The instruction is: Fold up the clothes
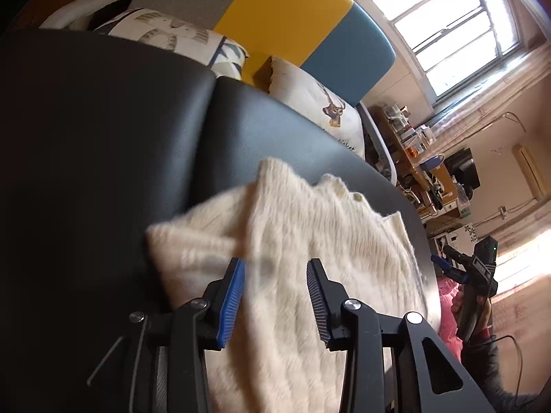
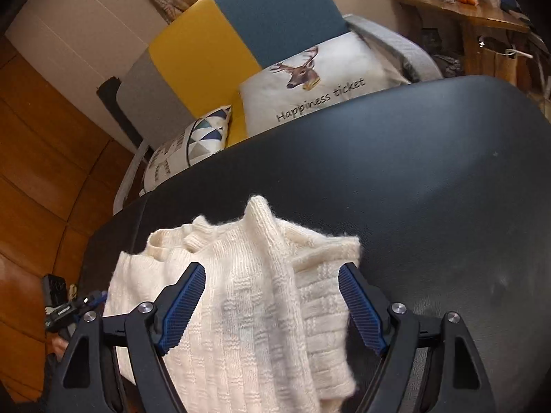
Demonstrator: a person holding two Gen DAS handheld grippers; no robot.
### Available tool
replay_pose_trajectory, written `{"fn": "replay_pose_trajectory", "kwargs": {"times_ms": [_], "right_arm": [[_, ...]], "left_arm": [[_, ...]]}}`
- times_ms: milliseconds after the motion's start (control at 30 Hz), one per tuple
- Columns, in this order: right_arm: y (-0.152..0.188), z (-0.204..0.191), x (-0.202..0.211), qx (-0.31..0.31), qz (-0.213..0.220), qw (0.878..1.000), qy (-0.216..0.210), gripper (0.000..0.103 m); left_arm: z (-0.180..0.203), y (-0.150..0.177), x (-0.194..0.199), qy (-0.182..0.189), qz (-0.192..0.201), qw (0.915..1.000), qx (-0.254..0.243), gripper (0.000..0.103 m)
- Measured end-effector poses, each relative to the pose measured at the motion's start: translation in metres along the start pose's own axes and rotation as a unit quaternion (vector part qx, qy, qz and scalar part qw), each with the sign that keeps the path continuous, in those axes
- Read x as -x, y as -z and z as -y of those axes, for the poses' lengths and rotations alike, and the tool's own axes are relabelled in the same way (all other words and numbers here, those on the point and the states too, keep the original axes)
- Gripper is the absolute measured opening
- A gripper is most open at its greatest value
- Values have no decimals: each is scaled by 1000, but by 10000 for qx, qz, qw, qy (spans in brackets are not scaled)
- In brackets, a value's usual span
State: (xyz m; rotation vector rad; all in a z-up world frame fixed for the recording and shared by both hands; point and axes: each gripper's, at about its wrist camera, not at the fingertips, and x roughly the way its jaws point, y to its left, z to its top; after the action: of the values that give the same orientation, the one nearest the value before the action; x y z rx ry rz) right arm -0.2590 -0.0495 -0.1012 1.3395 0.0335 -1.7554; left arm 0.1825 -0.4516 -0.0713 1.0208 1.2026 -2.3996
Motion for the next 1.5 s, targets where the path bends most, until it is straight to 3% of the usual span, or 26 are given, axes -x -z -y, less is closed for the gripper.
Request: {"fn": "replay_pose_trajectory", "kwargs": {"times_ms": [233,300,367,433,567,633,767,867,967,1033,1167,1300,1433,1500], "right_arm": [[-16,14,-19,240,-513,9982,-182,64],[-15,13,-29,352,-652,9972,37,50],[-14,13,-40,464,-791,9955,256,12],[-11,6,-42,718,-762,9934,474,7],[-4,-12,-38,1106,-671,9868,974,5],[-2,-16,-36,1193,-649,9841,1142,5],[-4,-21,-19,1256,-447,9829,1268,5],[-6,-19,4,1153,-107,9861,1190,5],[-7,-5,5,922,-31,9873,1291,5],[-6,1,-5,775,-54,9884,1302,5],[-4,14,-24,480,-99,9900,1323,5],[-6,19,-28,370,-187,9908,1288,5],[-9,23,-10,196,-41,9931,1155,27],[-6,17,8,310,153,9931,1117,27]], "left_arm": [[3,-21,-25,-244,-30,9996,-125,45],[-1,-20,-27,-289,-63,9995,-98,45],[-5,-18,-27,-338,-57,9994,-68,46],[-6,-15,-30,-402,-53,9992,-60,46],[1,-10,-33,-688,6,9969,-383,45],[4,-7,-35,-846,-11,9951,-520,31],[3,-8,-32,-679,33,9964,-498,8],[8,-10,-22,-556,173,9961,-657,7],[9,-9,-15,-496,278,9959,-702,6],[8,-7,-15,-710,330,9940,-769,6],[-11,6,-26,-1049,249,9933,-416,6],[-13,6,-25,-943,238,9951,-157,6],[-3,4,-15,-1150,309,9927,-207,14],[5,4,0,-1252,628,9899,-209,24]]}}
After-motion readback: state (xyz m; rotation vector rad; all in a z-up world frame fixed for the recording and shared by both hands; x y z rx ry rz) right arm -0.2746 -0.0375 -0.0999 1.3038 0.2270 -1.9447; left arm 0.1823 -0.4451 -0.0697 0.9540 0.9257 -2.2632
